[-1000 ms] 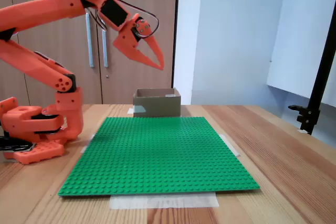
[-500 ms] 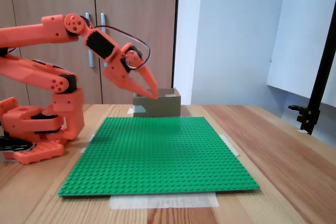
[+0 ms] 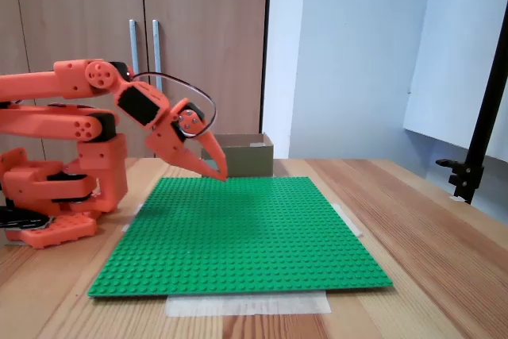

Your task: Pick the red lego block and put it in the box.

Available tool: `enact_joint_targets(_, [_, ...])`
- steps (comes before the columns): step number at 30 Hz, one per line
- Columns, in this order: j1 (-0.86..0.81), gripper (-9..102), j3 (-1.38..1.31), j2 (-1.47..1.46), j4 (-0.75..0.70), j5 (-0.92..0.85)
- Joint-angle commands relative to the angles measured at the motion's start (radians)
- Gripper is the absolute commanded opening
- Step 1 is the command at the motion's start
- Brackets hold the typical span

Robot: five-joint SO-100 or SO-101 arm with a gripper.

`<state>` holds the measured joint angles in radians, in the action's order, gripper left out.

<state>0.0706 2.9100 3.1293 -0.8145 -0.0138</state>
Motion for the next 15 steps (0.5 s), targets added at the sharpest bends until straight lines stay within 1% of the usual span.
enact_joint_targets(1, [-0.009, -1, 0.021, 0.031, 0.005, -0.021])
enact_joint_targets(15, [0.015, -1, 0.127, 0.077, 0.018, -0.049])
